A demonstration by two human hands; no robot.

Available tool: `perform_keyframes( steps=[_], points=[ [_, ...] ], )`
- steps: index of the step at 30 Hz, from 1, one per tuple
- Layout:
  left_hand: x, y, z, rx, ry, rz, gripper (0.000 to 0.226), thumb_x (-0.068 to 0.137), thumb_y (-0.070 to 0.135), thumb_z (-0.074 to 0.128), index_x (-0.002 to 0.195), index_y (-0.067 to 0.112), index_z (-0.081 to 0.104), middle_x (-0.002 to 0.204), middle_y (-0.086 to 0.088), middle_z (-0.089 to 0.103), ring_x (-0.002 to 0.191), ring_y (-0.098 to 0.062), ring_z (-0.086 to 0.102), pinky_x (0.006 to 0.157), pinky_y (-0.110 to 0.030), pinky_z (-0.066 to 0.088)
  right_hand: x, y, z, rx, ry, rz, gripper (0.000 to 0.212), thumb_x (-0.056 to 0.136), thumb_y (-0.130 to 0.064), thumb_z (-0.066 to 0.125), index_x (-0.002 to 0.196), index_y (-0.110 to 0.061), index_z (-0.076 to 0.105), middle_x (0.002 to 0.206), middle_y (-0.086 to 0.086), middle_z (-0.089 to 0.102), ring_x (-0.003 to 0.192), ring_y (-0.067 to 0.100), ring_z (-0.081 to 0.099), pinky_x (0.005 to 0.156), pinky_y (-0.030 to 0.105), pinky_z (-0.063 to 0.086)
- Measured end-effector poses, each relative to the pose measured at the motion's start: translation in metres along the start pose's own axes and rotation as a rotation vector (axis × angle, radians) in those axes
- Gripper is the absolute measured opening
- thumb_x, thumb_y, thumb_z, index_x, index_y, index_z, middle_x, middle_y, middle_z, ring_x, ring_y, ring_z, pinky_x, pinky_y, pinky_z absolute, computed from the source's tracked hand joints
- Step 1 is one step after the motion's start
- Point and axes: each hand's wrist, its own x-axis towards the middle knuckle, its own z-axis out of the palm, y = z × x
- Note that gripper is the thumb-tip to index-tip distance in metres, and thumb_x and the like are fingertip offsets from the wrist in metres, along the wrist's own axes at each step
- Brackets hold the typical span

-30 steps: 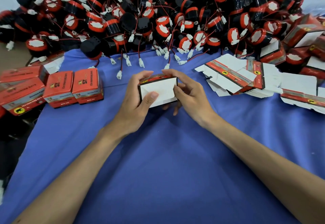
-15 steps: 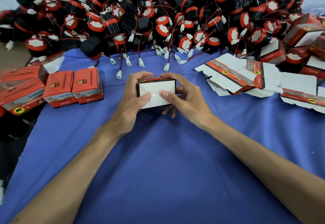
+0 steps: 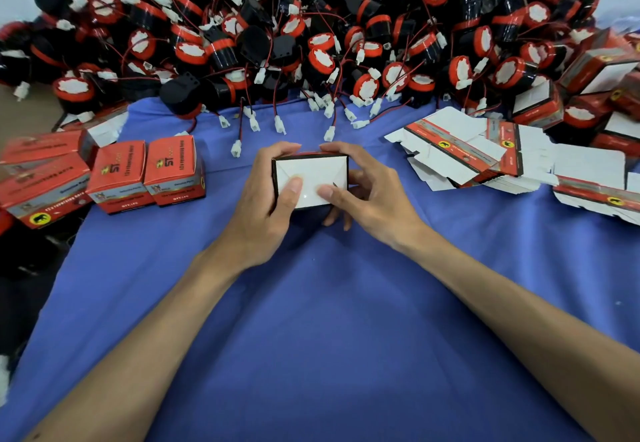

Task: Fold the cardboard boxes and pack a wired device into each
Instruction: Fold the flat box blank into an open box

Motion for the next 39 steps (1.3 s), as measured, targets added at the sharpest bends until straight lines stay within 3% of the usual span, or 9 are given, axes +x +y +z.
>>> perform_keyframes(
  steps=[3, 7, 17, 23, 29, 32, 34, 36, 39],
  points=[
    [0.000, 0.002, -0.002, -0.038, 0.009, -0.015, 0.039, 0.087, 0.042, 0.047, 0.124, 0.031, 0.036, 0.121, 0.013, 0.049, 0.108, -0.013, 0.054, 0.088, -0.031, 0.048, -0.002, 0.002, 0.006, -0.059, 0.059, -0.020, 0.038, 0.086, -0.018, 0.071, 0.113, -0.037, 0.052, 0.076, -0.015, 0.069, 0.051, 0.017, 0.068, 0.043, 0.020, 0.047],
    [-0.001, 0.006, -0.003, -0.019, -0.008, -0.030, 0.045, 0.081, 0.037, 0.055, 0.122, 0.033, 0.035, 0.122, 0.002, 0.052, 0.109, -0.019, 0.055, 0.088, -0.038, 0.049, -0.001, 0.001, 0.010, -0.070, 0.139, -0.012, 0.038, 0.086, -0.016, 0.071, 0.106, -0.043, 0.052, 0.070, -0.015, 0.068, 0.047, 0.014, 0.064, 0.044, 0.015, 0.045],
    [0.000, 0.009, 0.003, -0.086, 0.056, -0.069, 0.041, 0.082, 0.014, 0.056, 0.114, 0.036, 0.043, 0.110, 0.020, 0.054, 0.102, 0.003, 0.054, 0.084, -0.015, 0.044, 0.000, 0.004, 0.015, -0.127, 0.237, -0.060, 0.040, 0.085, -0.012, 0.069, 0.098, -0.046, 0.053, 0.073, -0.007, 0.068, 0.050, 0.010, 0.062, 0.043, 0.012, 0.045],
    [0.003, 0.015, 0.008, -0.134, 0.138, -0.093, 0.039, 0.079, 0.009, 0.055, 0.109, 0.034, 0.048, 0.110, 0.015, 0.058, 0.102, -0.002, 0.057, 0.084, -0.016, 0.044, 0.002, 0.014, 0.018, -0.244, 0.301, -0.051, 0.032, 0.083, -0.027, 0.068, 0.103, -0.045, 0.051, 0.075, 0.005, 0.068, 0.055, 0.026, 0.062, 0.055, 0.042, 0.055],
    [0.003, 0.014, 0.010, -0.094, 0.199, -0.081, 0.050, 0.075, 0.006, 0.055, 0.123, 0.013, 0.043, 0.127, -0.006, 0.047, 0.116, -0.016, 0.050, 0.099, -0.035, 0.045, 0.002, 0.015, 0.017, -0.249, 0.291, -0.093, 0.032, 0.083, -0.026, 0.069, 0.108, -0.038, 0.054, 0.083, -0.006, 0.070, 0.053, 0.026, 0.063, 0.057, 0.046, 0.055],
    [0.004, 0.010, 0.011, -0.066, 0.272, -0.127, 0.063, 0.076, 0.026, 0.058, 0.132, 0.013, 0.031, 0.138, -0.008, 0.030, 0.131, -0.012, 0.034, 0.112, -0.028, 0.031, 0.002, 0.015, 0.018, -0.236, 0.308, -0.134, 0.036, 0.086, -0.021, 0.067, 0.120, -0.026, 0.056, 0.088, -0.007, 0.068, 0.052, 0.034, 0.062, 0.055, 0.047, 0.054],
    [0.004, 0.010, 0.012, -0.129, 0.302, -0.226, 0.075, 0.072, 0.049, 0.054, 0.135, 0.020, 0.025, 0.142, -0.001, 0.025, 0.130, -0.002, 0.031, 0.108, -0.017, 0.029, 0.001, 0.013, 0.018, -0.225, 0.321, -0.158, 0.038, 0.088, -0.015, 0.064, 0.125, -0.023, 0.056, 0.093, -0.005, 0.068, 0.057, 0.035, 0.064, 0.056, 0.046, 0.054],
    [0.008, 0.012, 0.010, -0.287, 0.275, -0.339, 0.088, 0.067, 0.062, 0.052, 0.140, 0.022, 0.022, 0.142, 0.003, 0.038, 0.126, -0.005, 0.042, 0.105, -0.023, 0.037, 0.002, 0.011, 0.016, -0.226, 0.327, -0.190, 0.039, 0.090, -0.008, 0.062, 0.127, -0.019, 0.056, 0.107, -0.002, 0.069, 0.069, 0.030, 0.068, 0.063, 0.041, 0.056],
    [0.012, 0.008, 0.005, -0.514, 0.143, -0.408, 0.079, 0.081, 0.057, 0.051, 0.144, 0.017, 0.026, 0.119, 0.008, 0.065, 0.103, -0.015, 0.067, 0.086, -0.036, 0.053, 0.002, 0.009, 0.014, -0.228, 0.275, -0.291, 0.043, 0.088, 0.005, 0.060, 0.127, -0.011, 0.057, 0.134, -0.012, 0.049, 0.114, 0.032, 0.061, 0.081, 0.023, 0.055]
  ],
)
